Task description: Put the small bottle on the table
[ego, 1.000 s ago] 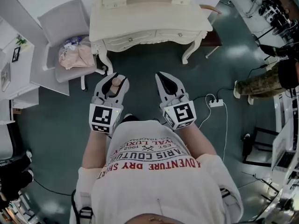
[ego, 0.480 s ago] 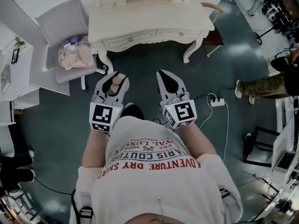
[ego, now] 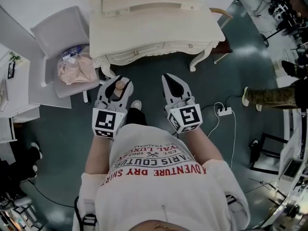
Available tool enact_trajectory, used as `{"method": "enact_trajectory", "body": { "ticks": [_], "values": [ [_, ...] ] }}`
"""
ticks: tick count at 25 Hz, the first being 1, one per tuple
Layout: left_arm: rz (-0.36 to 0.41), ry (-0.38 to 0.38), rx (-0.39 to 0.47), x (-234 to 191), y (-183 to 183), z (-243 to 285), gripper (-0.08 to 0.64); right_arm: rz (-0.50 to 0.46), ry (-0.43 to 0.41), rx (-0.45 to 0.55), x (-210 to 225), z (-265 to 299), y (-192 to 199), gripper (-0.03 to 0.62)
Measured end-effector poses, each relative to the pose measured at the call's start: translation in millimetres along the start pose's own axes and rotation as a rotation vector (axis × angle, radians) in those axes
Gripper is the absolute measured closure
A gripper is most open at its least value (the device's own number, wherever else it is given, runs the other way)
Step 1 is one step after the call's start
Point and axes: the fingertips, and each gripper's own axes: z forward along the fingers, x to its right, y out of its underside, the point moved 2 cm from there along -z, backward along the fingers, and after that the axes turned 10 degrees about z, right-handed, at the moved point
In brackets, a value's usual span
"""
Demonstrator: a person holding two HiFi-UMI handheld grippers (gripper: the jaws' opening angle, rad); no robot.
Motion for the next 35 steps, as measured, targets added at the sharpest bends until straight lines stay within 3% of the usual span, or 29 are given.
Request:
{"method": "enact_trajectory", "body": {
  "ticks": [17, 27, 35],
  "values": [
    [0.01, 0.077, 0.016, -184.3, 5.3, 158.4, 0.434, -0.01, 0.111, -0.002, 69.6, 221.9, -40.3, 0.594],
    [-0.028, 0.08, -0.031, -216.7, 22.1, 243.6, 0.434, 0.002, 0.093, -0.054, 131.5, 295.1, -37.7, 0.594],
    [-0.058, -0.013, -0.07, -234.0, 20.5, 322.6, 0.434, -0.004, -0.023, -0.094, 198.3, 357.0, -44.8, 0.594]
  ]
}}
